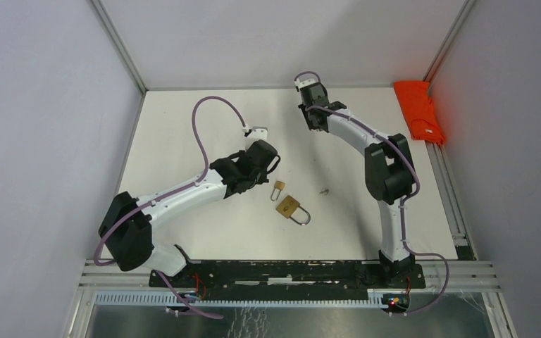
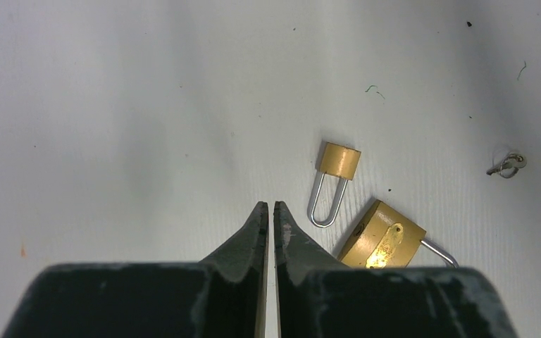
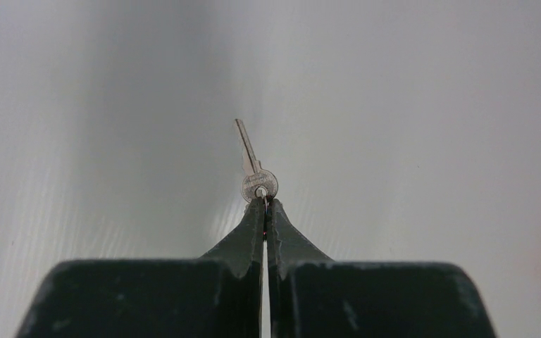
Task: Unlock with the key
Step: Place the key at the center of the board.
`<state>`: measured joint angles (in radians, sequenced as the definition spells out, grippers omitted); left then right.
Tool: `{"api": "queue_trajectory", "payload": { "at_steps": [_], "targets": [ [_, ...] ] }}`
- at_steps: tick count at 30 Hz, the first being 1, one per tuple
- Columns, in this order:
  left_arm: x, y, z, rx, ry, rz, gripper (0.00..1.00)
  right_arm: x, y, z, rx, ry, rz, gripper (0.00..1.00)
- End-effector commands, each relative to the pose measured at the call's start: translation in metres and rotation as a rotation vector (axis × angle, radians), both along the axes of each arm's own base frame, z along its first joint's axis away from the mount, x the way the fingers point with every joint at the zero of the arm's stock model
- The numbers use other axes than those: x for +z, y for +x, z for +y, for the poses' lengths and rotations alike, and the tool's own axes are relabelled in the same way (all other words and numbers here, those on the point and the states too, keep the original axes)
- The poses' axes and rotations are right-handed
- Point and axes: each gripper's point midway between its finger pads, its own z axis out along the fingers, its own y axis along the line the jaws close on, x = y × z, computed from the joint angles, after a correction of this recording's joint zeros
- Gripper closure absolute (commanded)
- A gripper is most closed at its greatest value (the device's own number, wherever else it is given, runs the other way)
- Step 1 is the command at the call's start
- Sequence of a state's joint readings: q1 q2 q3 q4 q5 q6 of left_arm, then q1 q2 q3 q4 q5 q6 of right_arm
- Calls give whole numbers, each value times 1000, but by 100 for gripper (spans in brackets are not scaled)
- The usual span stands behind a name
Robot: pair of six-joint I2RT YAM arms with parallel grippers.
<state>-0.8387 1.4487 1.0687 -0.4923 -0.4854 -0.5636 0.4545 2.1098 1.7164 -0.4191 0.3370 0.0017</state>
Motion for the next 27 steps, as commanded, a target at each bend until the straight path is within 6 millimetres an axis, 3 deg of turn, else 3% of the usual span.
{"api": "queue_trajectory", "payload": {
  "at_steps": [1, 10, 17, 21, 25, 27],
  "targets": [
    [13, 11, -7, -13, -15, -36, 89, -25, 5, 8, 38, -45, 74, 100],
    [10, 12, -5, -9, -18, -25, 89, -54, -8, 41, 156, 101, 155, 99],
    [9, 11, -8, -17, -28, -20, 89, -57, -23, 51, 189, 179, 178, 83],
    [8, 10, -9, -24, -38, -14, 89, -39, -26, 54, 204, 218, 137, 68],
    [5, 9, -12, -31, -50, -3, 88, 1, -26, 56, 225, 253, 53, 56],
    [4, 7, -13, -36, -57, 1, 87, 21, -30, 54, 233, 270, 11, 55]
  ]
}}
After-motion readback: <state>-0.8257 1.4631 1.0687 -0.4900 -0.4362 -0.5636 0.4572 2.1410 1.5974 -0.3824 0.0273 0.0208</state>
